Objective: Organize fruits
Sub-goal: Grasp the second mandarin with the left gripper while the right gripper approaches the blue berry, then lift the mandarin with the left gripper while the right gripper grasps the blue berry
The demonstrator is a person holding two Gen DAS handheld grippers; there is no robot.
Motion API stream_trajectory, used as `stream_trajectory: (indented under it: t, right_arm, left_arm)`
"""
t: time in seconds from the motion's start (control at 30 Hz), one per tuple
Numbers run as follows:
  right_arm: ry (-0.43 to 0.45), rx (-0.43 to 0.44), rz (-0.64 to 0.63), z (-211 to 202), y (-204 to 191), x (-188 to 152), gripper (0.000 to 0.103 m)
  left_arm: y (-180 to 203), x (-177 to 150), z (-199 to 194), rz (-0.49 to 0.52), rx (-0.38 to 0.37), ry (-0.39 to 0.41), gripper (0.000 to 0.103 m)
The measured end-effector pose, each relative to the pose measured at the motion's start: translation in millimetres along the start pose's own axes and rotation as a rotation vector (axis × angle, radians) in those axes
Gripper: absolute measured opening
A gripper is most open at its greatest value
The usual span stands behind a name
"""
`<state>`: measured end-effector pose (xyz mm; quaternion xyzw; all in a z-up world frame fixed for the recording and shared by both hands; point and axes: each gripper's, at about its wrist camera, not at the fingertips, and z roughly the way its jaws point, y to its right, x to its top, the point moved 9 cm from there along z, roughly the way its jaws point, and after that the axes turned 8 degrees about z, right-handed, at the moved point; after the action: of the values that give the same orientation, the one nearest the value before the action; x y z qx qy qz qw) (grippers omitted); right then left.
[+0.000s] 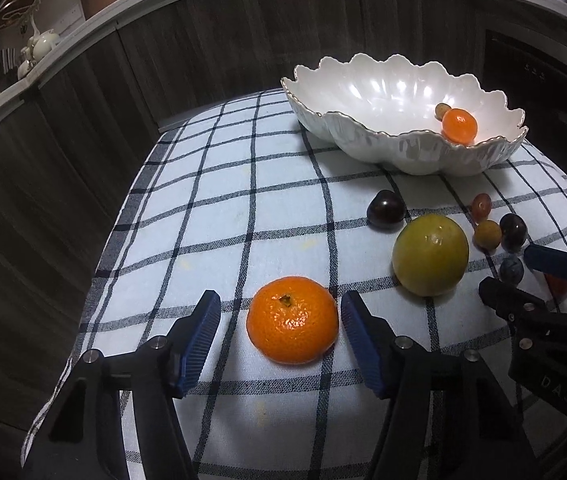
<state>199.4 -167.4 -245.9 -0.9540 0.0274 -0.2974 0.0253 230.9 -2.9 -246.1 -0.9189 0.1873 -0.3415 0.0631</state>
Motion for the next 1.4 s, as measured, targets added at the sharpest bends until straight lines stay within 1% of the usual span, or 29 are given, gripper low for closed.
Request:
stream_trajectory:
  t: [0.1, 0.17, 0.3, 0.43, 0.57, 0.77, 1.17, 1.4]
  right_arm:
    - [-0.001, 0.003, -0.002, 1, 0, 0, 0.051]
    - [0.001, 0.008, -0.008, 1, -2, 0, 0.048]
    - [0.003, 0.017, -0.009, 1, -3, 0, 0.045]
    - [0.005, 0.027, -0.011, 1, -4, -1, 0.041]
    - [0.006, 0.043, -0.023, 0, -8, -1, 0.033]
    - [0.003, 0.052, -0.025, 0, -8, -1, 0.024]
    - [-0.003, 0.058, -0.015, -3, -7, -2, 0.024]
    - [0.021, 0.054, -0.014, -11, -6, 3, 0.024]
  left_arm:
    - [2, -3, 5, 0.003, -0.006, -0.022, 0.056]
    - [3, -3, 6, 0.006, -0.005, -0.02, 0.055]
    - [7, -5, 9, 0.008, -0.024, -0.03, 0.047]
    - [7, -6, 10, 0.002, -0.027, -0.029, 0.046]
    - [7, -6, 10, 0.002, -0.027, -0.03, 0.046]
    - [7, -6, 10, 0.001, -0.027, -0.03, 0.046]
    - [8, -3, 3, 0.012, -0.019, -0.023, 0.045]
    - [7, 3, -8, 0.014, -0.013, -0.006, 0.045]
